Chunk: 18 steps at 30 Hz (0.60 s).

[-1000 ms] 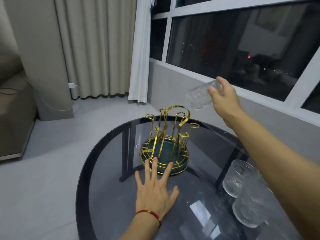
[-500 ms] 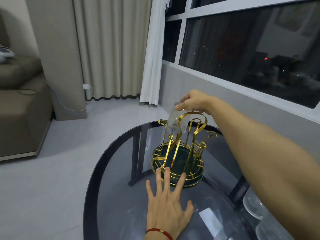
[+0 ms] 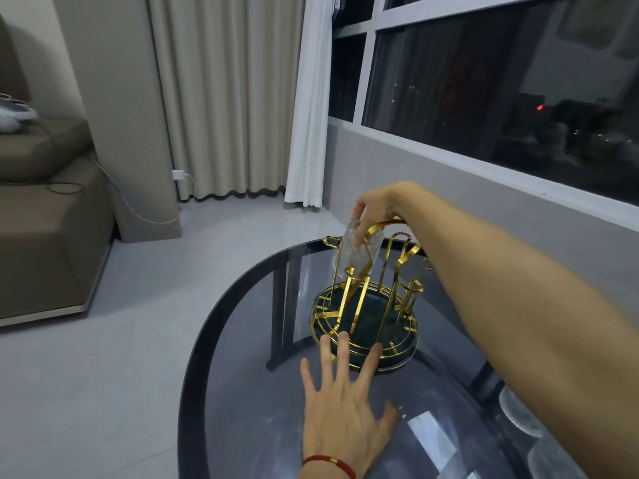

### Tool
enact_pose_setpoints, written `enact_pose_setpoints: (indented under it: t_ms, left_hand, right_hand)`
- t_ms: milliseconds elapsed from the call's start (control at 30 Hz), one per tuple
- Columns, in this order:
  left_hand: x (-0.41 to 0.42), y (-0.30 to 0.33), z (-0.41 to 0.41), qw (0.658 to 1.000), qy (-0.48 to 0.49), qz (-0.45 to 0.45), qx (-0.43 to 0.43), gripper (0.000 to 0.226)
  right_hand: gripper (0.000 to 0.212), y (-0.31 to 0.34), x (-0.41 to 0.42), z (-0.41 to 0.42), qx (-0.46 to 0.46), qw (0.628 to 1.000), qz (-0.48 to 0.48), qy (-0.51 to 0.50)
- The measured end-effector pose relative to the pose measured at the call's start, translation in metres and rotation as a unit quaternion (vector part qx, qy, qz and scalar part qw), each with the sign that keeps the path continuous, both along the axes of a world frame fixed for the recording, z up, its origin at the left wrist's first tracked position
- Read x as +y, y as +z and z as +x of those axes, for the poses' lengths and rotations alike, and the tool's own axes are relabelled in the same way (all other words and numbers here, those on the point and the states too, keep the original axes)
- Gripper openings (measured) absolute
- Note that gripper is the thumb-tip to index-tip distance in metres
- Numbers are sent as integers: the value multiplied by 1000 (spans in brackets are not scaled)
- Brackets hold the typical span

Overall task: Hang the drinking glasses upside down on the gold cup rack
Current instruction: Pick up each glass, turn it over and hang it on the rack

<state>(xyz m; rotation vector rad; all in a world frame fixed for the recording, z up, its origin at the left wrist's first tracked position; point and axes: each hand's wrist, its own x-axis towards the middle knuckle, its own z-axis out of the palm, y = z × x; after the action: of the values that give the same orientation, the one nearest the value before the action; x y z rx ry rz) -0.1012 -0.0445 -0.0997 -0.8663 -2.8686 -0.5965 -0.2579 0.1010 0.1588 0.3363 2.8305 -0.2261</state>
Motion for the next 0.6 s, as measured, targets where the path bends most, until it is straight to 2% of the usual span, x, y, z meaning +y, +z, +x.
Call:
enact_pose_setpoints:
  t_ms: [100,200,300,400,533,600]
  left_hand:
    - [-2,0,1,1000,2,0,9,80]
    - [-1,0,1,1000,2,-9,16,79]
    - [-2,0,4,999,14,1,29,77]
    - [-4,3,6,999,18,1,41,77]
    - [-8,16,14,999,3,18,42,76]
    - [-13,22,17,998,-8,44,36,75]
  right_hand:
    - [59,3,11,12,88,994,-69,-14]
    - [40,5,27,38,239,958,-152,-47]
    - [24,1,35,84,329,927,-173,-51]
    - [16,-16,34,145,376,907,-182,-53]
    - [24,-49,26,241,383,914,-125,-40]
    - [25,-61,25,285,405,904,-120,-71]
